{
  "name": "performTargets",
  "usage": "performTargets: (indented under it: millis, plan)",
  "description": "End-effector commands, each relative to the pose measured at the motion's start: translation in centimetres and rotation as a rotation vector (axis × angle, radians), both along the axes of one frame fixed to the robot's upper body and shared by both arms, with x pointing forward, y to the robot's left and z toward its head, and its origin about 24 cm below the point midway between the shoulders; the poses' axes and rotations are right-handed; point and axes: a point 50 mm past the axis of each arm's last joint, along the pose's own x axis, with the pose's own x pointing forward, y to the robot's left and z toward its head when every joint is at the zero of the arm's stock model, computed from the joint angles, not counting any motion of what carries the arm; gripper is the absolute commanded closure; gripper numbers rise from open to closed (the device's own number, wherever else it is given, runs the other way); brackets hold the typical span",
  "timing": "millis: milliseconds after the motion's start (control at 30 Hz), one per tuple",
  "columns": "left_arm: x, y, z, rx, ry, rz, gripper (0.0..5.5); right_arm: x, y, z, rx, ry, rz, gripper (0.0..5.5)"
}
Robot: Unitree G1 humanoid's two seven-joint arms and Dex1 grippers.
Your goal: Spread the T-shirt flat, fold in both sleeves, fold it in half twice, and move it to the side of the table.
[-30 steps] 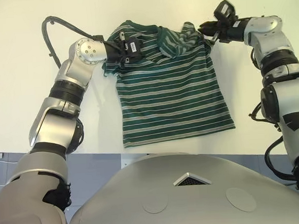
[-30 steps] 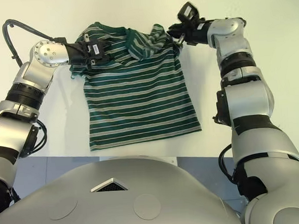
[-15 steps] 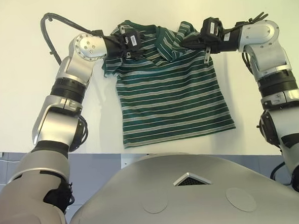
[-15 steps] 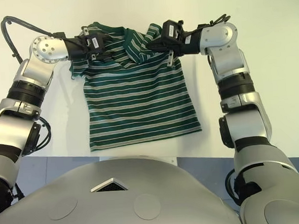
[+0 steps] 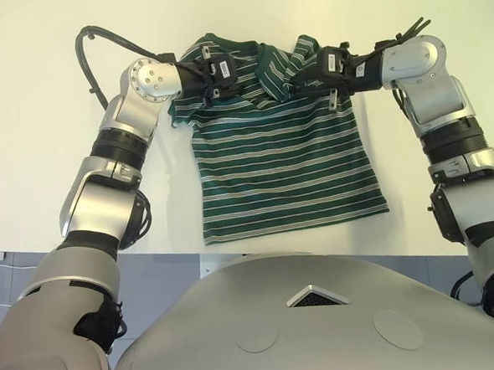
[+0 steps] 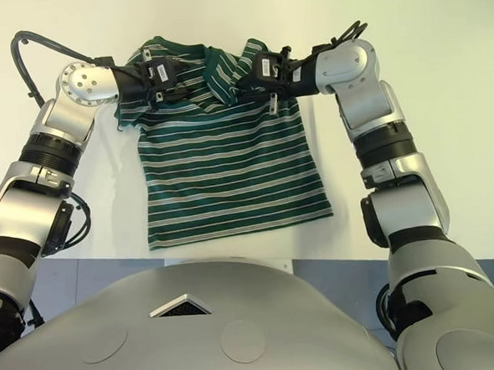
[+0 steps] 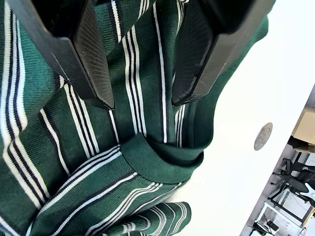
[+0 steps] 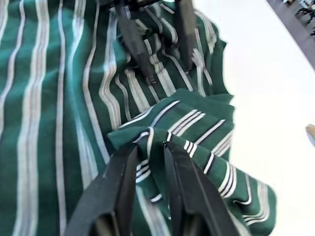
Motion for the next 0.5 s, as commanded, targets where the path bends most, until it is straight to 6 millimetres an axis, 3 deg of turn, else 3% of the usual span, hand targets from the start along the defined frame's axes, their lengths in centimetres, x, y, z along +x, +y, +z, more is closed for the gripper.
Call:
performTargets:
  millis: [33,167,300,400,500]
  plan:
    - [0.4,0.0,0.5,0.020,-0.013,-0.010,3.33,0.7,0.2,0.1,-0.017,0.004,0.000,4.66]
    - [0.3,0.0,0.4,0.023,-0.007,-0.013,3.33,0.5,0.3,-0.3,0.002,0.039,0.004,5.39]
    - [0.3,0.0,0.4,0.025,-0.002,-0.013,3.33,0.9,0.4,0.2,0.046,0.029,-0.027,5.47]
    - [0.0,0.2,0.1,0.036,0.012,-0.015,3.33,2.0,-0.1,0.6,0.085,-0.007,-0.117,5.47]
    - [-0.5,0.4,-0.3,0.058,0.026,-0.037,3.33,3.7,-1.8,0.5,0.101,-0.068,-0.338,5.47]
